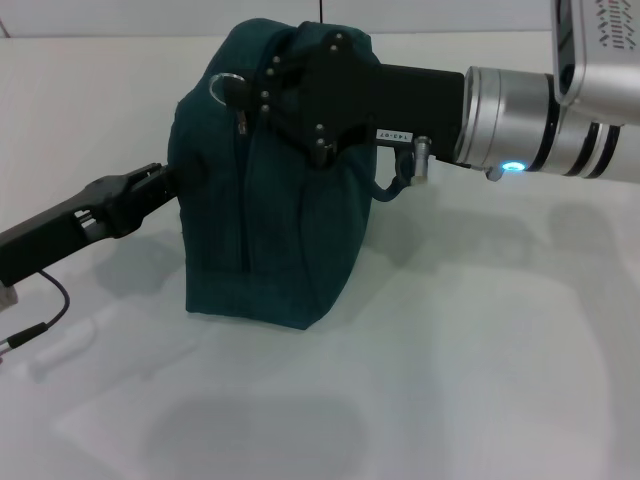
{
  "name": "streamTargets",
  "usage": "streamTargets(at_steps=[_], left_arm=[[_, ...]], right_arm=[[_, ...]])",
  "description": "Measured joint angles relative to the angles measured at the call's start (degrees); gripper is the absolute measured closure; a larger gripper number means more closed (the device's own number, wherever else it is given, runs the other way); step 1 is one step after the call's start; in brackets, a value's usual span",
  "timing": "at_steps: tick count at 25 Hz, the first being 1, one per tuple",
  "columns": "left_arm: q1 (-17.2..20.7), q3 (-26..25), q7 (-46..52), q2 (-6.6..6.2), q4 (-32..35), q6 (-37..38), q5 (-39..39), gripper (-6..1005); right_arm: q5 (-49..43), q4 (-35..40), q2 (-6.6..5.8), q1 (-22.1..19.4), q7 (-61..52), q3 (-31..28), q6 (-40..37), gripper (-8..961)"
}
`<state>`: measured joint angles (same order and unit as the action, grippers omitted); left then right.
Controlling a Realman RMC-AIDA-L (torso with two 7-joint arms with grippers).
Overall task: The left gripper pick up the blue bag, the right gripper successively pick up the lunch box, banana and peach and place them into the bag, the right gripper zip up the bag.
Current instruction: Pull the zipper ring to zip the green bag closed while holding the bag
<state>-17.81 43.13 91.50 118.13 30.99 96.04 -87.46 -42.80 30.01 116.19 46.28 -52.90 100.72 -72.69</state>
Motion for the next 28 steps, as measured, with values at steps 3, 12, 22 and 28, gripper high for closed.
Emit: streamTargets(at_steps=[3,12,22,28], left_arm=[[0.03,-0.02,-1.13,0.12,0.0,0.39,0.03,797],[0.42,0.1,-2.95,0.56,0.01,0.75,0.0,941],[0.54,0.46,-10.86,1.15,-0.96,5.09,-1.87,944],[0.41,0.47,-13.8,1.21,-1.68,7.42,-3.75,945]], right_arm=[[0.02,0.07,0.0,-0.42,0.0,0.0,-0.01,942],[3.97,0.26,0.0,-3.12,-1.25,-0.1,-0.01,942],[7.19,-1.25,-0.23,-4.49,-9.21,-1.47,0.31,942],[7.34,-3.08,-0.25,-4.49,-10.85,-2.5,0.55,943]])
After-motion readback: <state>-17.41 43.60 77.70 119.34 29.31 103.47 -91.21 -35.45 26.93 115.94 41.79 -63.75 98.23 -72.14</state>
